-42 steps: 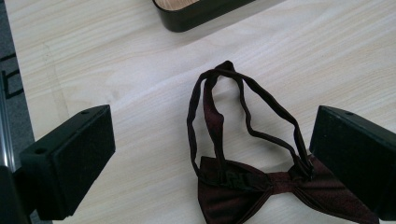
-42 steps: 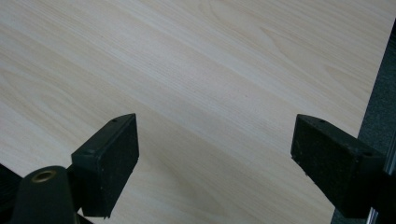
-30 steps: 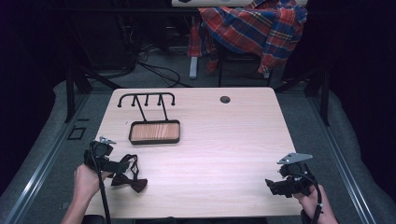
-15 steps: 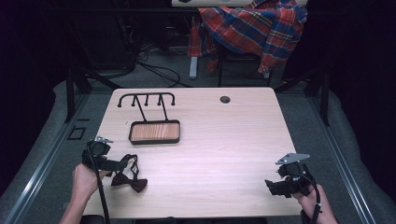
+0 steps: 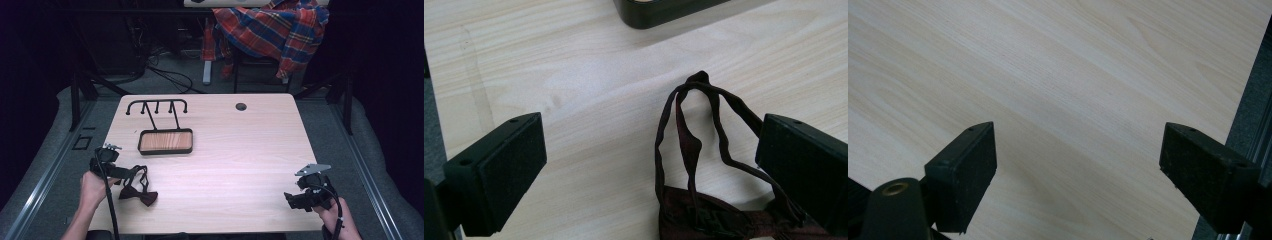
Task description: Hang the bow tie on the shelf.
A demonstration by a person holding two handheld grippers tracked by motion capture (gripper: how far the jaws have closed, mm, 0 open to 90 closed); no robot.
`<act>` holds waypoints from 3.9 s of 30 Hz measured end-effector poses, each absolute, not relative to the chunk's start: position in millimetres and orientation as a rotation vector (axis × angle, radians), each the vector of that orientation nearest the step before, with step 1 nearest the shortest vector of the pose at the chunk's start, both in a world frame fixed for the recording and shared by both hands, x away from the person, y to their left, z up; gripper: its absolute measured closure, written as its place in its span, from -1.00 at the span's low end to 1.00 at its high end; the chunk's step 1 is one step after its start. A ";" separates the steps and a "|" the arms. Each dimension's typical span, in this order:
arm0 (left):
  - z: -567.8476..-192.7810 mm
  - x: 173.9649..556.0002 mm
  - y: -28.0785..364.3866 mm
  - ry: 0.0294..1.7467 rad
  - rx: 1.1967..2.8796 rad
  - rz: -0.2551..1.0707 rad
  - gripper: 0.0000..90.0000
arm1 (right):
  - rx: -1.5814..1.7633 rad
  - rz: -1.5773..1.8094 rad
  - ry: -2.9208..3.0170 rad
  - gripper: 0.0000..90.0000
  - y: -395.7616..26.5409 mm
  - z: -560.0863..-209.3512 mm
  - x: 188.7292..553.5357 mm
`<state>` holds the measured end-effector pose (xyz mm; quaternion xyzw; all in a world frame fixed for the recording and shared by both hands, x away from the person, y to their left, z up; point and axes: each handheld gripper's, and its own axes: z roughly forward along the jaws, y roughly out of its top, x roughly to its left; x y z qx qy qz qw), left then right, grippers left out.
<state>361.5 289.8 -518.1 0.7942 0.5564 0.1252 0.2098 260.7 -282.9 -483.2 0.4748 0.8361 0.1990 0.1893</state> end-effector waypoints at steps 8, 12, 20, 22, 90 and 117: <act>-523.3 369.0 282.8 1.555 2.236 0.330 -0.65 | 1.338 0.546 2.346 -0.67 -282.0 -484.3 261.7; -523.6 370.5 278.8 1.539 2.253 0.335 -0.43 | 1.341 0.544 2.347 -0.67 -282.3 -484.5 261.9; -528.4 376.6 274.3 1.519 2.305 0.352 -0.01 | 1.350 0.539 2.351 -0.67 -282.6 -484.4 262.6; -530.0 378.4 274.0 1.514 2.309 0.341 0.10 | 1.349 0.532 2.351 -0.67 -282.7 -484.5 262.8; -499.1 362.8 278.8 1.434 2.234 0.346 0.96 | 1.329 0.543 2.364 -0.67 -281.8 -484.6 261.8; -471.5 351.7 280.7 1.351 2.170 0.415 0.96 | 1.304 0.549 2.382 -0.67 -279.8 -485.2 262.7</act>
